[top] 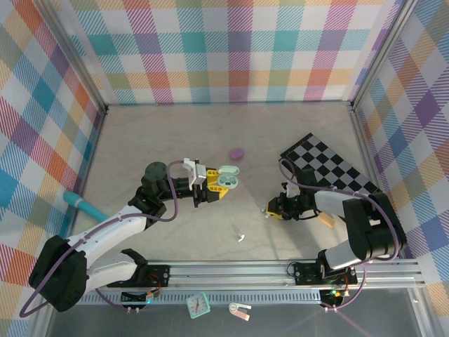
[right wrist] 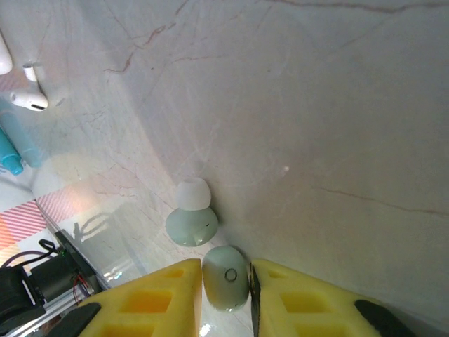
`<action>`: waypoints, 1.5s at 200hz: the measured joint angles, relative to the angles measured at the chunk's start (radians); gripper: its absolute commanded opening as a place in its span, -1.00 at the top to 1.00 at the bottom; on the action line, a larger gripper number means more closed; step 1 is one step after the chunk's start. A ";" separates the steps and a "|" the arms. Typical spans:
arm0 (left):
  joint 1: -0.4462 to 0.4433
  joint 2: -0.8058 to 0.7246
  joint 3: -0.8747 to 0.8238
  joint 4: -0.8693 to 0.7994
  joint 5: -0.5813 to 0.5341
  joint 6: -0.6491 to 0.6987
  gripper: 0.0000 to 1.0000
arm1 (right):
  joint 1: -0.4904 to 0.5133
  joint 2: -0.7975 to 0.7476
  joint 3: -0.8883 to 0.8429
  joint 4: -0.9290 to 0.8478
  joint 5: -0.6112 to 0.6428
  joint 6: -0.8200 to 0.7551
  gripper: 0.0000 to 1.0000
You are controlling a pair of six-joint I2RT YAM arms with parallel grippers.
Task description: Insert wireless bluetooth earbuds into charging case
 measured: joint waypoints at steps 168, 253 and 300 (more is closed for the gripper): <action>0.000 0.029 0.000 -0.007 -0.011 0.019 0.49 | 0.048 -0.247 0.106 -0.224 0.296 -0.008 0.60; 0.000 0.085 0.000 -0.038 -0.057 0.052 0.49 | 0.093 -0.244 0.206 -0.414 0.532 0.045 0.60; -0.001 0.142 0.000 -0.037 -0.071 0.052 0.49 | 0.179 -0.242 0.281 -0.479 0.592 0.053 0.59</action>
